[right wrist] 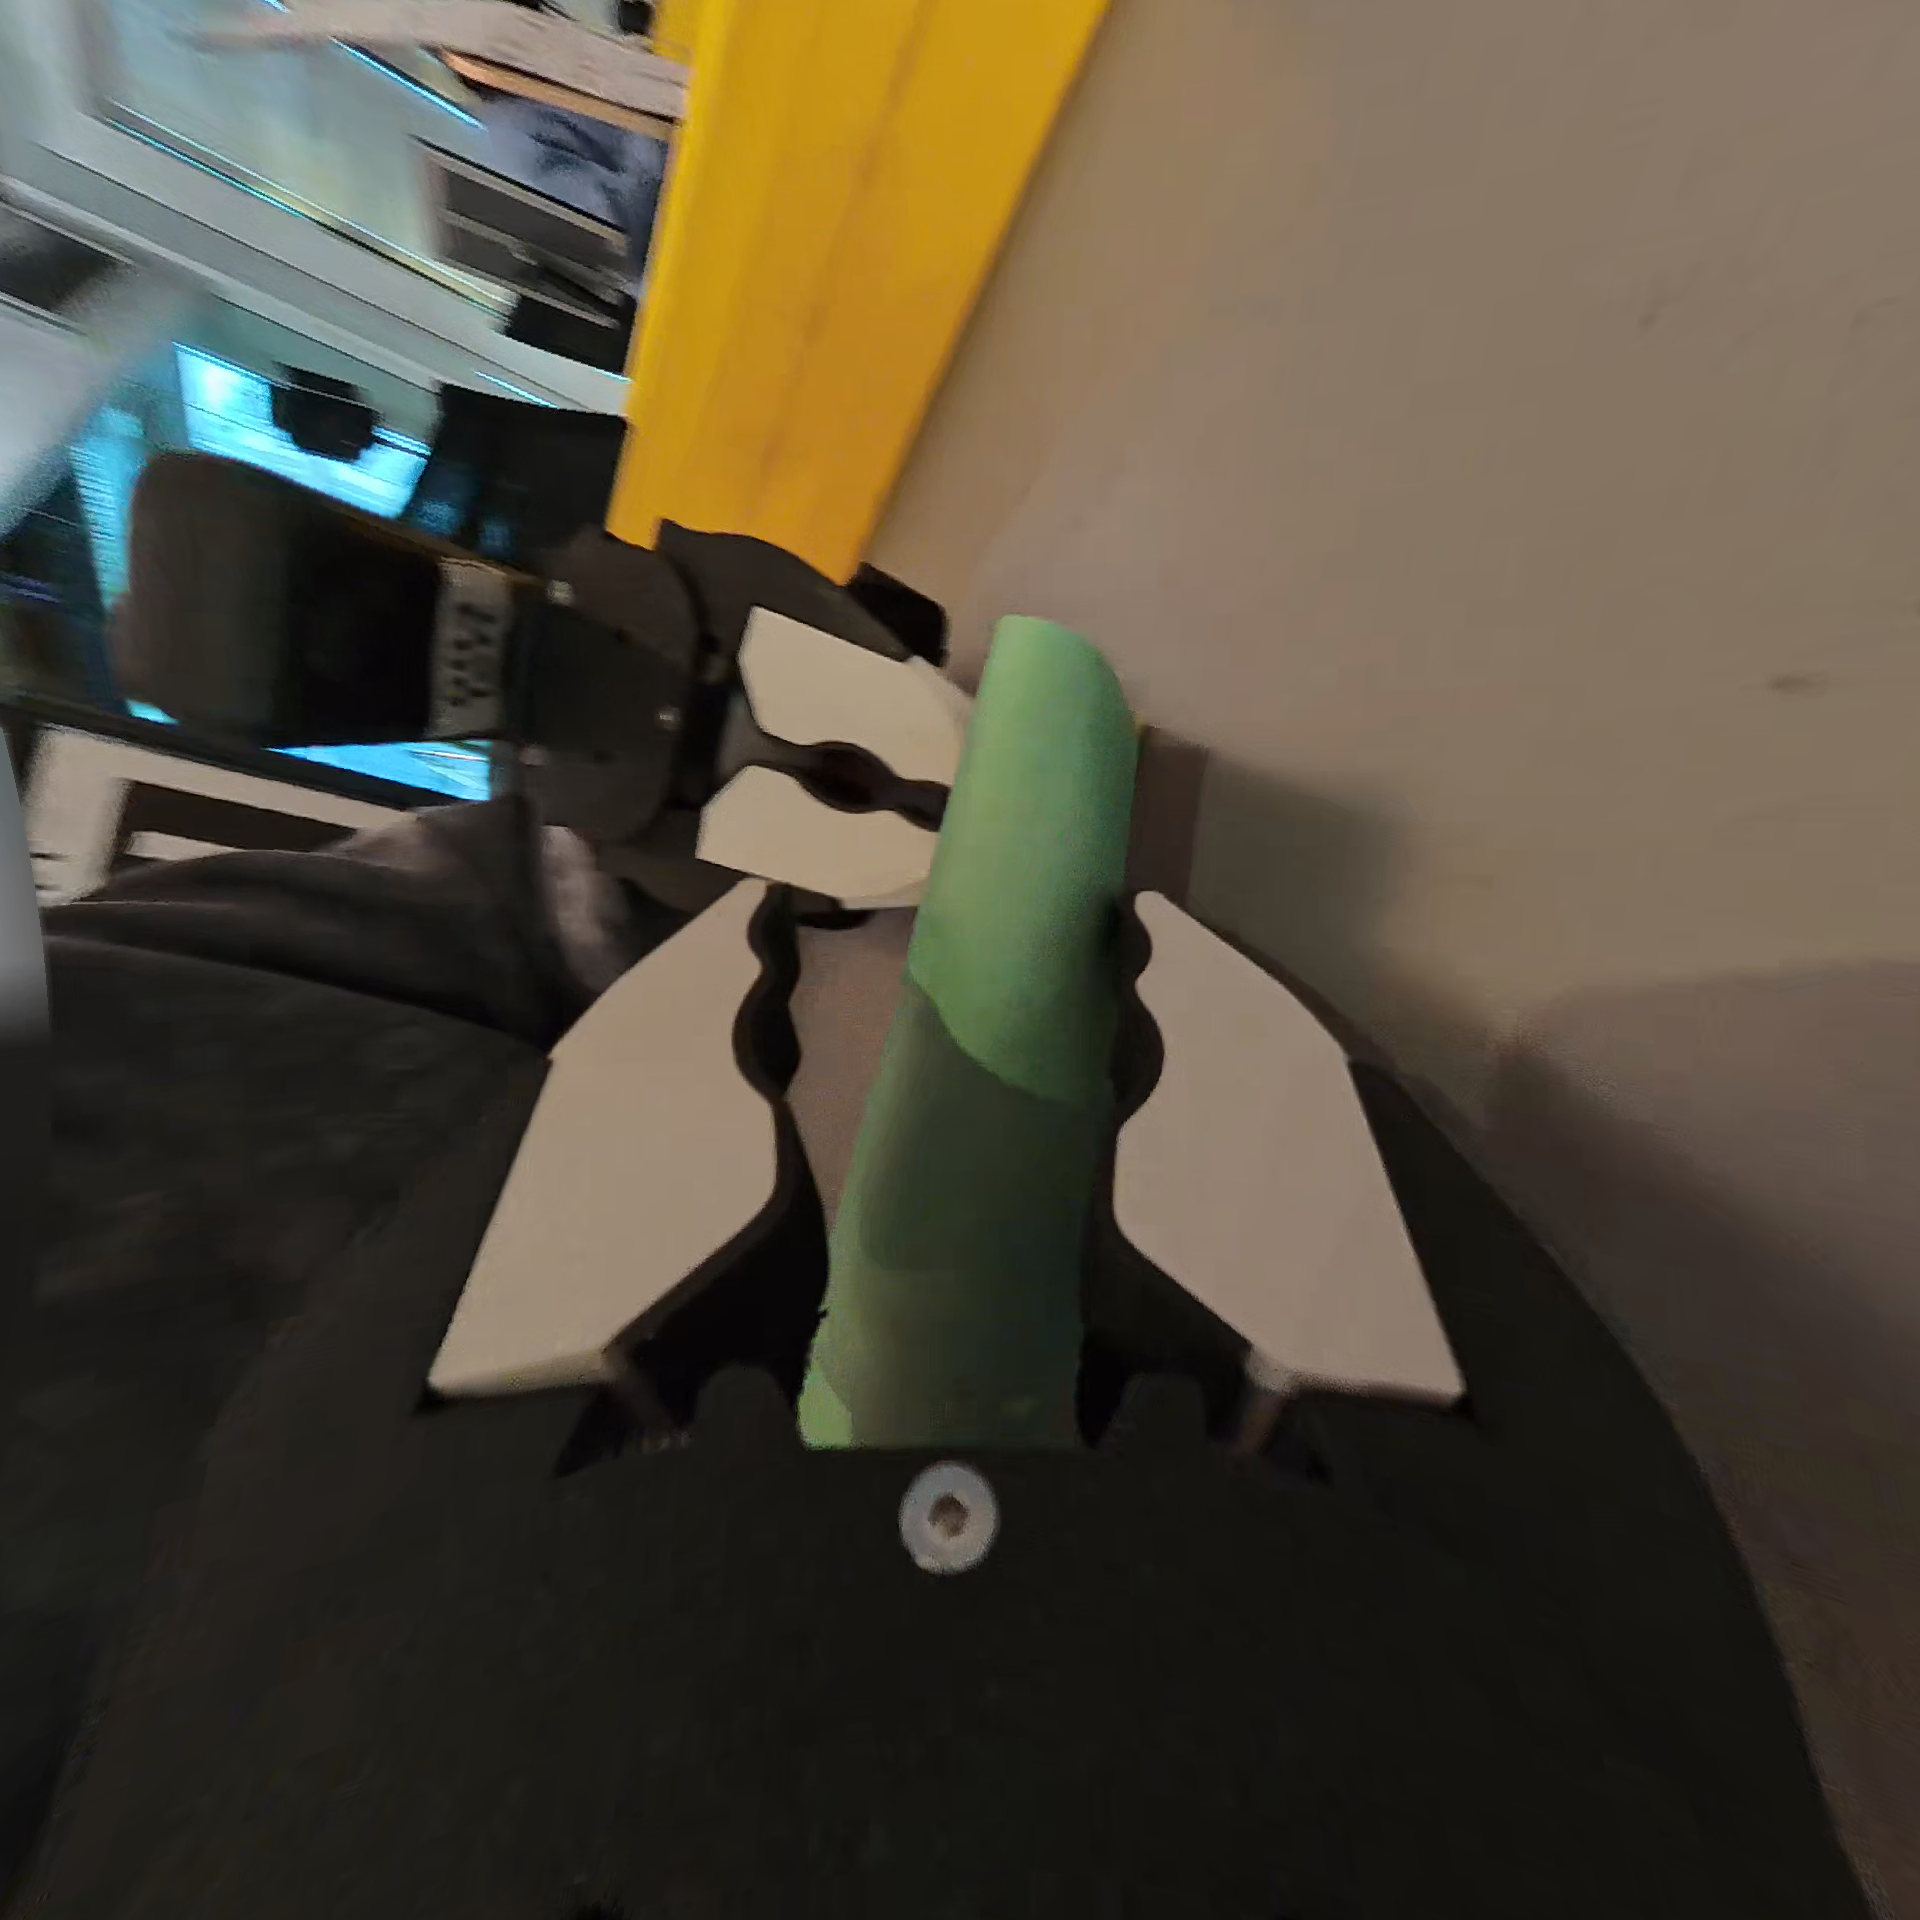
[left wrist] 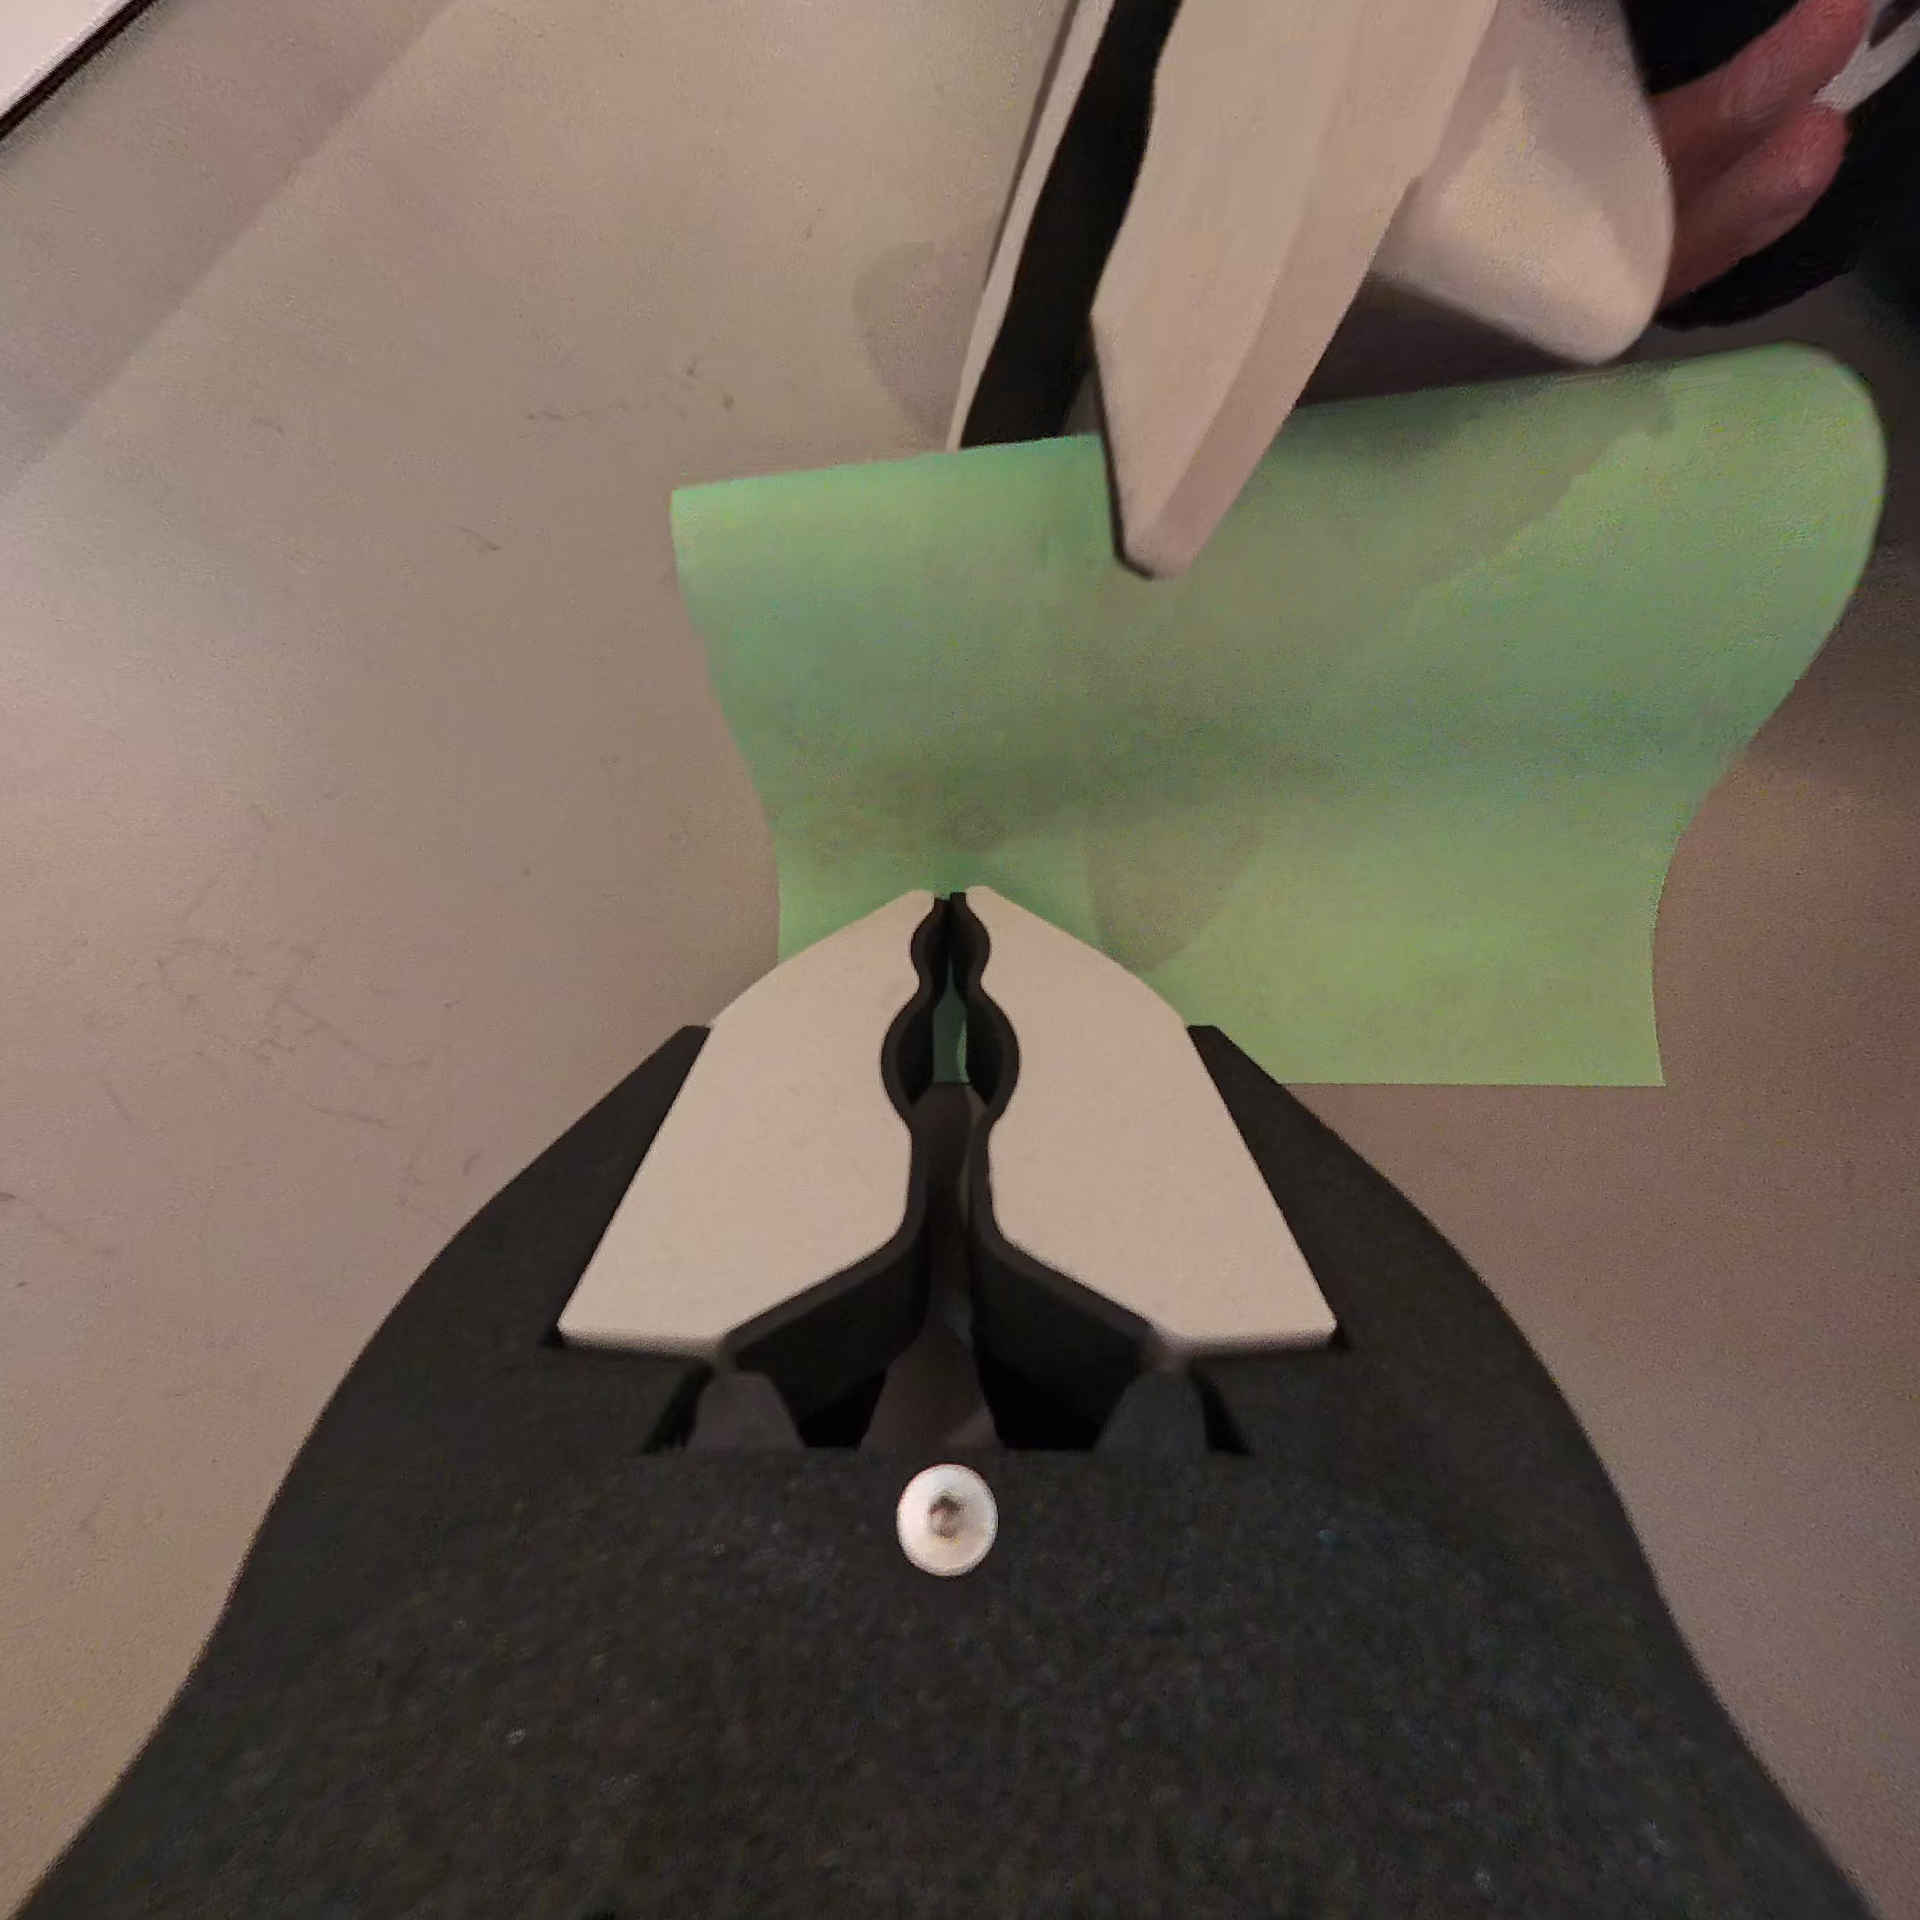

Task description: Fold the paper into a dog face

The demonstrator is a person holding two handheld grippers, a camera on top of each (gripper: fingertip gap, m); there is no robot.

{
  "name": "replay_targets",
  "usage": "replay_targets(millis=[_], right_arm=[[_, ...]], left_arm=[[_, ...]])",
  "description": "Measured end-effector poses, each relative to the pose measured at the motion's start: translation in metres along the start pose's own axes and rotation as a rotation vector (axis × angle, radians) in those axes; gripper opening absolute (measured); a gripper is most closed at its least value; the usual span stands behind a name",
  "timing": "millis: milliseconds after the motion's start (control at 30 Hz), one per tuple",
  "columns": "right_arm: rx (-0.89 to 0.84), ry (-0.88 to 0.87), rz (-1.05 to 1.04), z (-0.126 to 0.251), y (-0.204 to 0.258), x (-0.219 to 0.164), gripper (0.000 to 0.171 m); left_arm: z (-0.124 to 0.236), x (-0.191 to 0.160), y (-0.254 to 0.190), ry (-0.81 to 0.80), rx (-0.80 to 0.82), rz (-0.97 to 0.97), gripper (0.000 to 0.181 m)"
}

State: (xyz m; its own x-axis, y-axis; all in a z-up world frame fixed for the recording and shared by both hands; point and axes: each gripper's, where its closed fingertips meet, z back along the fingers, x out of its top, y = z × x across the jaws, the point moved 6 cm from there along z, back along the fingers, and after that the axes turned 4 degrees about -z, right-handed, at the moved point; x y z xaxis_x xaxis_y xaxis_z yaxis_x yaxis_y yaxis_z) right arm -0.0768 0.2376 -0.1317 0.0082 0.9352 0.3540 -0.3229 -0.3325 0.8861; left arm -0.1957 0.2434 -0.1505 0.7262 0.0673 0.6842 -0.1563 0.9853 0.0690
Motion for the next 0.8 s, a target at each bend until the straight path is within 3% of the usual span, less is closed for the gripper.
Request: replay_targets(millis=[233,367,667,800], right_arm=[[0.373,-0.078,-0.104,0.007,0.023,0.007,0.05],[0.223,-0.053,-0.089,0.007,0.008,0.003,0.053],[0.446,-0.114,-0.15,0.011,0.02,0.008,0.047],[0.414,-0.123,-0.136,0.008,0.016,0.009,0.05]], left_arm=[[0.0,0.0,0.0,0.0,-0.002,0.0,0.0],[0.0,0.0,0.0,-0.001,-0.003,0.001,0.0],[0.0,0.0,0.0,-0.002,-0.004,0.001,0.0],[0.0,0.0,0.0,-0.001,-0.004,0.001,0.0]])
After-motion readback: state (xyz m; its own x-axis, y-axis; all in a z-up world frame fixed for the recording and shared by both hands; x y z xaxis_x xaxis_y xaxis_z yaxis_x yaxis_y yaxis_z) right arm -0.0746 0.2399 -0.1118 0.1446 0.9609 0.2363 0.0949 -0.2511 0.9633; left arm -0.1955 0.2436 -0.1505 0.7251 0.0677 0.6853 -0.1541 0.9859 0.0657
